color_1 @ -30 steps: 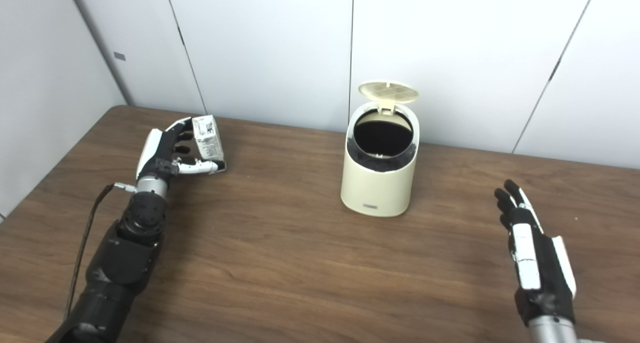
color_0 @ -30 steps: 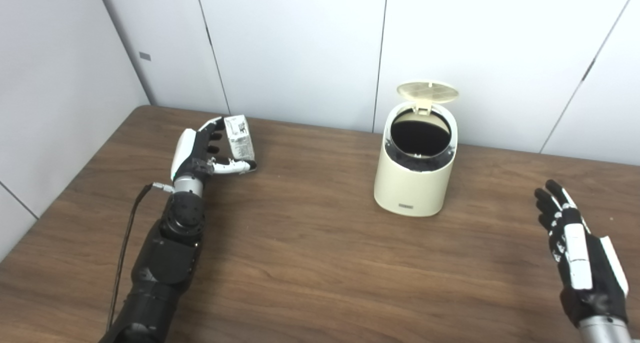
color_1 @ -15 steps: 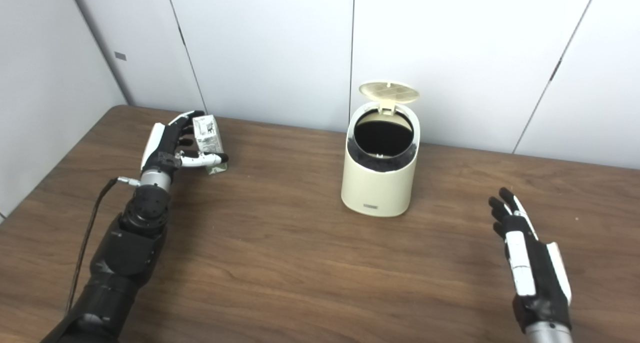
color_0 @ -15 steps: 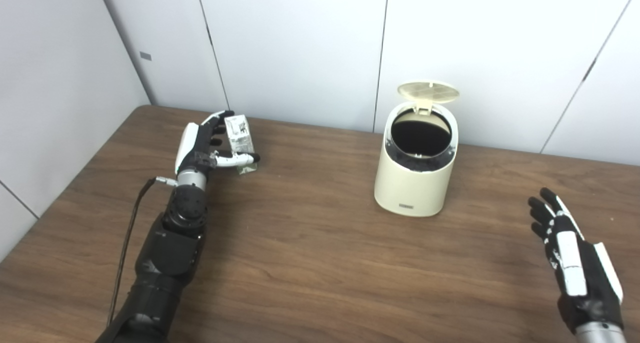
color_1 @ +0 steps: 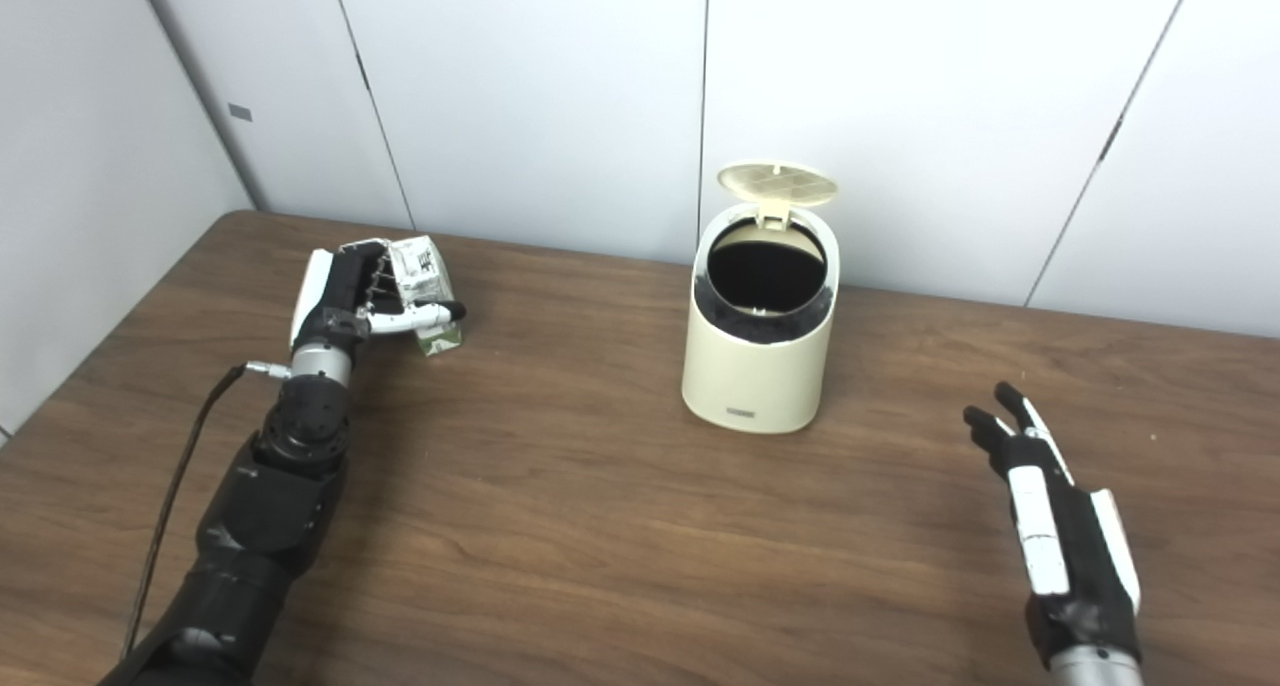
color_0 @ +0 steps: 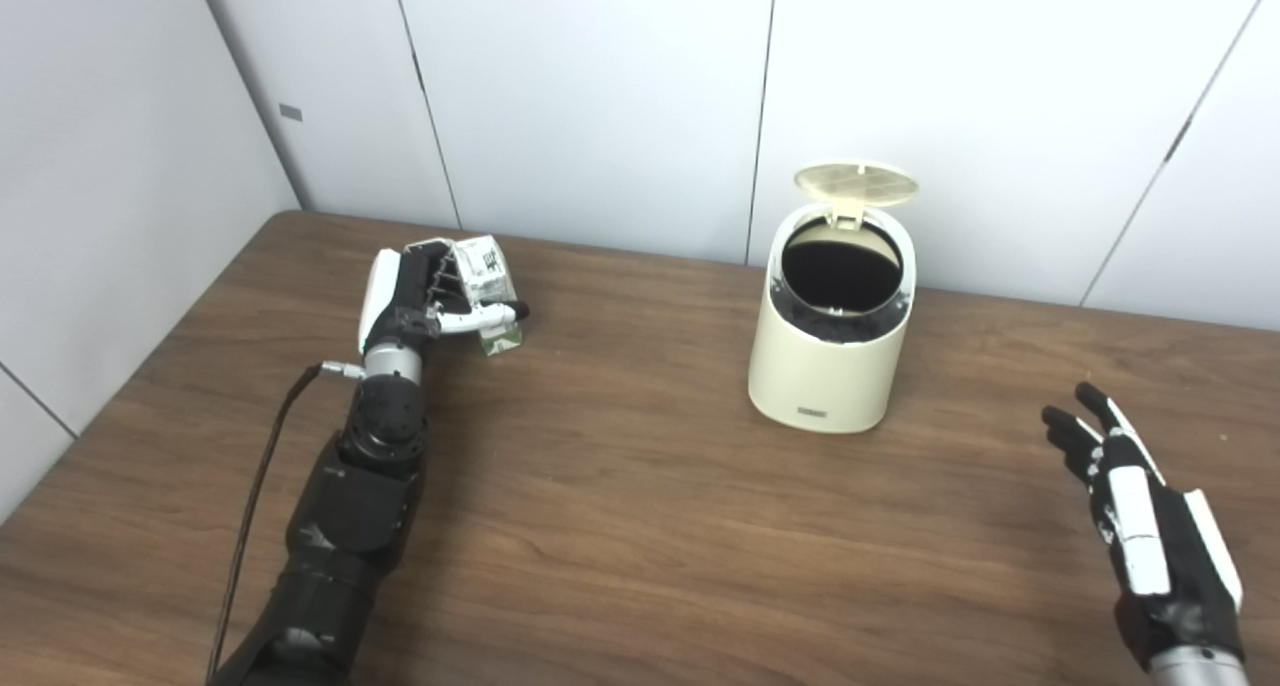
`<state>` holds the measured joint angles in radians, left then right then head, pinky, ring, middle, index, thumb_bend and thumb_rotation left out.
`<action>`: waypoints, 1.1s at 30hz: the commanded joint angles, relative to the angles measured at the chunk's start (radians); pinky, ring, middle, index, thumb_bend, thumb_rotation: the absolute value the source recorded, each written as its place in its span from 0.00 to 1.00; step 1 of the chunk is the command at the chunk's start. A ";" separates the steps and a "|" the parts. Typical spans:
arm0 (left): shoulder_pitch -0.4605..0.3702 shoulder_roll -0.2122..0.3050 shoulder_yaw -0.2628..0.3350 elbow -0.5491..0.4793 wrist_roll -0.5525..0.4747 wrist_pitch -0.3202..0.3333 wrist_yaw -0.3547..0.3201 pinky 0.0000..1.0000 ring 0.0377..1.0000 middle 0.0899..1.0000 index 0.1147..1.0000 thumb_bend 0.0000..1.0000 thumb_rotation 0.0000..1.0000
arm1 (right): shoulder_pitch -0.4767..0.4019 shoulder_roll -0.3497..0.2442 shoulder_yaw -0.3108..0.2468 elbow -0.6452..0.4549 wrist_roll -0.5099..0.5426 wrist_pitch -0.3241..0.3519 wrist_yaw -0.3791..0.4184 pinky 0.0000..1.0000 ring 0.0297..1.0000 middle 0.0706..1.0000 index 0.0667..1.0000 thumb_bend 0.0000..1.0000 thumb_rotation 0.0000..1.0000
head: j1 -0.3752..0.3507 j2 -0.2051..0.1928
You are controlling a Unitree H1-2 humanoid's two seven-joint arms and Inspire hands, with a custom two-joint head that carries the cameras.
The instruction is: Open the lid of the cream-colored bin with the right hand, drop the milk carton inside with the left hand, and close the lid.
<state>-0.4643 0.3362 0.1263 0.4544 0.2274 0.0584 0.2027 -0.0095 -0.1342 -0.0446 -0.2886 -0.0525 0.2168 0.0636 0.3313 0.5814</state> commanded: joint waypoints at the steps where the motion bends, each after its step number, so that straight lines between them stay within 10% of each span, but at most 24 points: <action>1: -0.051 0.025 -0.003 -0.022 0.010 -0.028 0.014 0.51 0.48 0.47 0.39 0.50 0.00 | -0.016 -0.010 0.000 -0.021 0.000 -0.053 -0.001 1.00 0.90 0.82 0.91 0.52 1.00 | 0.002 0.001; 14: -0.025 0.016 0.004 -0.106 0.016 -0.016 0.026 0.38 0.37 0.48 0.40 0.48 0.00 | -0.017 -0.014 0.001 -0.010 0.001 -0.073 -0.002 0.99 0.88 0.78 0.91 0.55 1.00 | -0.035 -0.001; 23: 0.009 -0.051 0.009 -0.398 0.001 0.108 -0.004 0.34 0.36 0.48 0.40 0.47 0.00 | -0.010 0.003 0.002 0.004 -0.024 -0.085 -0.028 1.00 0.88 0.78 0.91 0.61 1.00 | -0.115 -0.002; 33: -0.002 -0.107 -0.038 -0.616 0.014 0.104 -0.051 0.37 0.43 0.45 0.40 0.48 0.00 | -0.010 0.024 0.001 0.069 -0.013 -0.131 -0.033 0.90 0.87 0.80 0.92 0.62 1.00 | -0.206 -0.012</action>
<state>-0.4161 0.2207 0.0891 -0.1154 0.2298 0.1852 0.1496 0.0036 -0.1135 -0.0416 -0.2019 -0.0748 0.1419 0.0389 0.1244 0.5691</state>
